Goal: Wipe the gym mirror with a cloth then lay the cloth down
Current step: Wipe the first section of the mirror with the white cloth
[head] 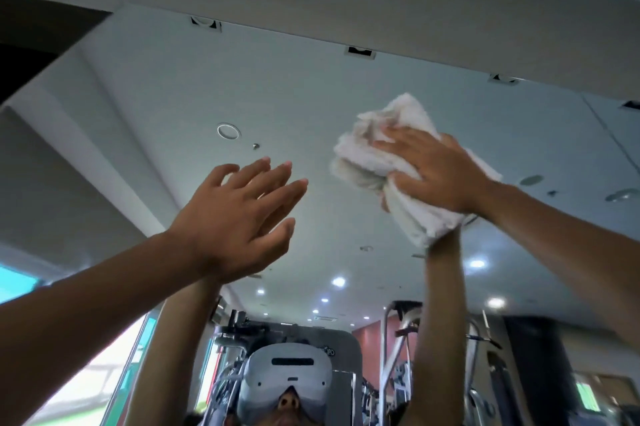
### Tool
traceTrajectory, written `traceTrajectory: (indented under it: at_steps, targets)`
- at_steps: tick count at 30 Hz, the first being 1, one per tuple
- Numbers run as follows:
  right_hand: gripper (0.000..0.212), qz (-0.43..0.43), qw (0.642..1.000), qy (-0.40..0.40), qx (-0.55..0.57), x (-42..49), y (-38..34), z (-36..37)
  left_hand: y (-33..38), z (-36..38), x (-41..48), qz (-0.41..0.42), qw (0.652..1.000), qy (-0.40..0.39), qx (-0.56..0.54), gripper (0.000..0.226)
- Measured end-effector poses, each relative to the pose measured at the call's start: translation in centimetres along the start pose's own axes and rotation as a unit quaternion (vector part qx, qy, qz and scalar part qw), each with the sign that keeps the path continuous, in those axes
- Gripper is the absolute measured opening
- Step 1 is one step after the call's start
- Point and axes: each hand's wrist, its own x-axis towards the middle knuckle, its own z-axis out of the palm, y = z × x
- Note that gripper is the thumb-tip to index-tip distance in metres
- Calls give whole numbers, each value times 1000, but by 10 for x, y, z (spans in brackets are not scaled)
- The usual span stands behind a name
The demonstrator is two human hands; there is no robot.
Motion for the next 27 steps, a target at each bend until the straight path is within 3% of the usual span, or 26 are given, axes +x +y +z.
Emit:
traceTrajectory:
  at_steps: [3,5,7,10,14,15,17,19,21,23,27]
  targets:
    - [56,277,961,19,7,45,-5,9,-9,2,-14,-94,993,35,-63,67]
    - [62,368,929,26,2,82,-36,19,-8,4,-17,-129,986,49,-94,76]
    - [62,320,946,36,-17,106,-74,27,-7,4,-16,-138,984,50,-100,79]
    - [57,167,985,30,-33,106,-111,25,-9,3,-15,-158,983,38,-84,84]
    - [62,30,998,-45,14,71,-69,5,-6,3,-15,-168,983,23,-77,88]
    - [66,45,997,-58,12,65,-50,3,-6,3,-15,-166,983,22,-74,87]
    - [73,171,984,-37,18,68,-21,5,-7,5,-15,-166,983,22,-72,85]
    - [70,336,942,3,16,92,-30,15,-9,6,-14,-169,983,23,-72,84]
    - [63,405,914,27,-9,118,-65,23,-8,7,-15,-167,983,20,-73,81]
    - [59,345,938,40,-17,125,-99,23,-8,8,-15,-166,983,20,-73,79]
    - [65,59,998,5,-8,89,-105,13,-11,9,-14,-163,983,25,-73,80]
